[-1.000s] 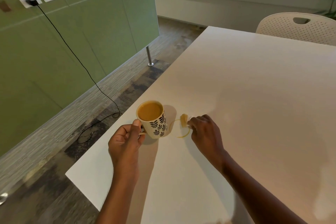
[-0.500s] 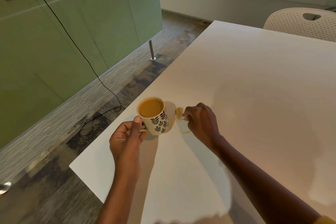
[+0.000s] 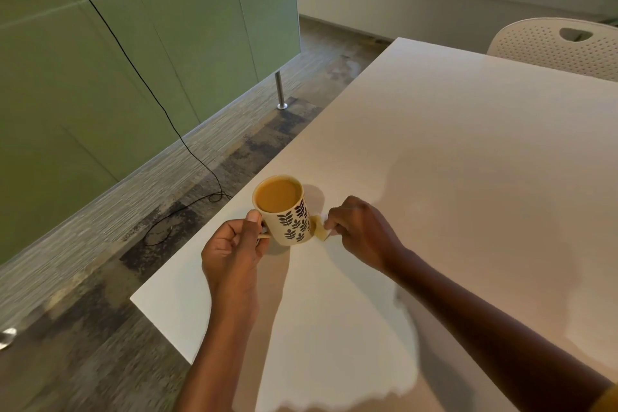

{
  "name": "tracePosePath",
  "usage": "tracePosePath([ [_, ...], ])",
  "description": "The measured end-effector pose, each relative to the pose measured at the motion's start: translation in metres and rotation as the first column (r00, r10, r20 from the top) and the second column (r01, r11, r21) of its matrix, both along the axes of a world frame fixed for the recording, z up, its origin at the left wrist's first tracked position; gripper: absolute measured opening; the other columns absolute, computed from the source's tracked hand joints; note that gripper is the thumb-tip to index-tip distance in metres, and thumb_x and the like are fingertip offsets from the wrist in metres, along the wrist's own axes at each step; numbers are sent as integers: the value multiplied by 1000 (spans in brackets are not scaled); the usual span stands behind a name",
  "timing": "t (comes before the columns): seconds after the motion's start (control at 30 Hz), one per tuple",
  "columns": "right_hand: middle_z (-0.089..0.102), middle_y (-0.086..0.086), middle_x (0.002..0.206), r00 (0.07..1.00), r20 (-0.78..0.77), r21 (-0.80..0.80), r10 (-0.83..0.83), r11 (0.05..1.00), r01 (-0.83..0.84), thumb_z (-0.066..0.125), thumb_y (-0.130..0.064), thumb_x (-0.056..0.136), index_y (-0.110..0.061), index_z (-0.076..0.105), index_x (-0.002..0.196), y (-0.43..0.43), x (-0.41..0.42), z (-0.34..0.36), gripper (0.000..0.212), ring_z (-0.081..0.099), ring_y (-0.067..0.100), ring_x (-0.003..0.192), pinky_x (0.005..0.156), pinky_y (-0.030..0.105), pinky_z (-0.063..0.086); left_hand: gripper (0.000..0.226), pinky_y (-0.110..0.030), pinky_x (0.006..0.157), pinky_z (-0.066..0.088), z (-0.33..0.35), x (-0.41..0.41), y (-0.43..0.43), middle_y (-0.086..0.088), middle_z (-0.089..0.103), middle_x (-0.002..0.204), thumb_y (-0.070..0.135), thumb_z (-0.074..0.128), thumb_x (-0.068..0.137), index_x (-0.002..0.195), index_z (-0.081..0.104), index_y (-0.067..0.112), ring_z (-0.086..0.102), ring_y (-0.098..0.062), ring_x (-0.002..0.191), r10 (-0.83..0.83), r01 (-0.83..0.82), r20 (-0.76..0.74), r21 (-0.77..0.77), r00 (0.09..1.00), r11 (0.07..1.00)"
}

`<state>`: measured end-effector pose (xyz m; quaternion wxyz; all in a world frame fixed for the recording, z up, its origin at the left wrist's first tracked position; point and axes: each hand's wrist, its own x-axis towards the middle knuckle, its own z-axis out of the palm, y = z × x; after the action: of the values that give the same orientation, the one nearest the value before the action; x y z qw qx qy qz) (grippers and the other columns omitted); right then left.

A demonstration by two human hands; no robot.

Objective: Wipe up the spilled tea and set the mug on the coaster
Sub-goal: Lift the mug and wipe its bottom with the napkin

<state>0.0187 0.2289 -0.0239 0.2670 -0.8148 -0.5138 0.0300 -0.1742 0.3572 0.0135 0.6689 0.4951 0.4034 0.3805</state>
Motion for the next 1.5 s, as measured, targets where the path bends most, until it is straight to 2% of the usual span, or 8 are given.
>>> tracePosePath([
  [0.13, 73, 3, 80, 989, 39, -17, 141, 990, -140, 64, 19, 79, -13, 79, 90, -18, 5, 3, 36, 64, 24, 82, 60, 32, 47, 25, -36, 87, 68, 0, -1, 1, -5, 87, 95, 32, 78, 101, 76, 80, 26, 85, -19, 100, 9, -9, -4, -10, 1000, 1000],
  [0.3, 76, -3, 87, 981, -10, -46, 192, 980, -192, 69, 6, 93, -20, 81, 95, -43, 16, 7, 29, 67, 13, 88, 70, 31, 56, 24, -39, 90, 67, 0, -1, -1, -7, 87, 96, 29, 77, 102, 80, 79, 23, 84, -20, 101, 12, -12, -6, -27, 1000, 1000],
  [0.4, 73, -15, 82, 980, -197, 19, 39, 999, -35, 81, -1, 88, -25, 83, 88, -54, 26, 8, 24, 65, -3, 75, 71, 19, 52, 22, -38, 90, 67, -2, -1, -2, -6, 87, 96, 30, 77, 102, 82, 79, 22, 85, -20, 102, 2, -2, -9, -31, 1000, 1000],
  [0.53, 81, -20, 81, 868, -452, 148, -206, 942, 300, 88, -1, 81, -27, 83, 79, -54, 49, 9, 27, 70, -9, 75, 71, 11, 49, 26, -35, 87, 67, -4, 0, -4, -7, 87, 95, 30, 77, 102, 77, 78, 23, 85, -19, 99, -12, 12, 3, -22, 1000, 1000],
  [0.63, 79, -10, 81, 894, -351, 149, -279, 926, 348, 89, 0, 81, -19, 86, 84, -47, 54, 5, 19, 70, -3, 74, 69, 7, 46, 23, -31, 84, 69, -5, 0, -5, -6, 87, 96, 31, 77, 101, 80, 79, 22, 85, -18, 100, -14, 14, -4, -16, 1000, 1000],
  [0.73, 76, 4, 81, 947, -205, 144, -248, 949, 279, 88, 0, 81, -17, 86, 88, -47, 48, -5, 18, 69, 17, 76, 70, 27, 52, 21, -29, 82, 69, -7, 1, -6, -6, 87, 97, 32, 78, 101, 82, 80, 22, 85, -19, 101, -14, 14, -3, -18, 1000, 1000],
  [0.97, 78, 1, 81, 987, 86, 108, -139, 986, 129, 71, 11, 87, -12, 78, 87, -51, 33, -18, 24, 66, 26, 83, 62, 42, 57, 24, -26, 82, 68, -9, 1, -7, -6, 87, 95, 34, 79, 100, 78, 79, 24, 85, -19, 101, -17, 17, 35, -16, 999, 1000],
  [1.5, 82, -2, 91, 988, -87, 121, -124, 984, 134, 71, 8, 89, -15, 80, 92, -56, -33, -22, 25, 70, 22, 90, 72, 38, 58, 24, -28, 83, 69, -6, 2, -14, -5, 87, 94, 35, 79, 99, 77, 79, 25, 85, -18, 99, -15, 16, 27, -21, 1000, 1000],
])
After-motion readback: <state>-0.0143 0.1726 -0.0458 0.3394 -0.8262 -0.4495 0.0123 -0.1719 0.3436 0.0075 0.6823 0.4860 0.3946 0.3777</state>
